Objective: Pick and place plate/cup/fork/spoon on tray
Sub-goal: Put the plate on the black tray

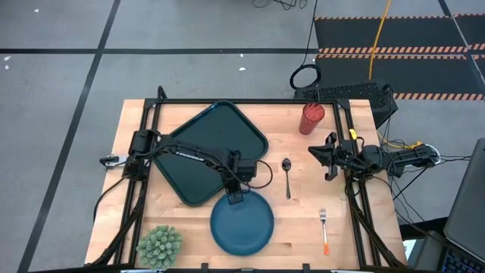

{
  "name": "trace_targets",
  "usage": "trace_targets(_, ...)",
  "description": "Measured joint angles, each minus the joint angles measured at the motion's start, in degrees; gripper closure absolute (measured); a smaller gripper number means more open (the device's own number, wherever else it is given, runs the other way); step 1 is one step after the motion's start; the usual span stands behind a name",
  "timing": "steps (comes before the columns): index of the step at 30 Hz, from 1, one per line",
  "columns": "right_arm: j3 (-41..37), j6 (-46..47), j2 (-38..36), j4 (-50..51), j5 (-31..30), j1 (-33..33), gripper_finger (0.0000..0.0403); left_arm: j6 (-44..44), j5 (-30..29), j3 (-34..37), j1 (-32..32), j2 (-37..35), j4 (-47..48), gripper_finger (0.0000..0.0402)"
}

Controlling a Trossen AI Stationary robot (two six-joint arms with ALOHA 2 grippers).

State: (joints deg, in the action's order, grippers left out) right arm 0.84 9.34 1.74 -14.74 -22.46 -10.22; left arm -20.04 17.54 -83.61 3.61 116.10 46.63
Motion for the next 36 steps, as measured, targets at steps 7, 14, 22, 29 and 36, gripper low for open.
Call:
trace_targets(7, 0.00, 0.00, 0.00, -0.44, 0.00, 0.00, 0.0378, 1.84, 5.21, -0.02, -2.05, -0.62, 0.30, 0.0394)
trace_targets(14, 0.00, 0.00, 0.07, -0.27, 0.00, 0.00, 0.0378, 4.15, 5.90, -0.02, -5.95, -5.44, 3.10, 0.0395)
trace_targets(22, 0.01, 0.02, 0.07, -0.39, 0.02, 0.00, 0.0378, 8.66, -8.83, -0.04, -14.41, -11.78, 16.82, 0.0395)
trace_targets(29, 0.00, 0.21, 0.07, -0.20, 0.05, 0.00, 0.0378, 14.69, -9.11, -0.04, -23.69, -13.09, 21.26, 0.0395)
trace_targets(36, 0.00, 0.63, 0.07, 1.59, 0.20, 0.00, 0.0378, 19.66, -9.95, 2.07, -33.01, -13.05, 23.13, 0.0395)
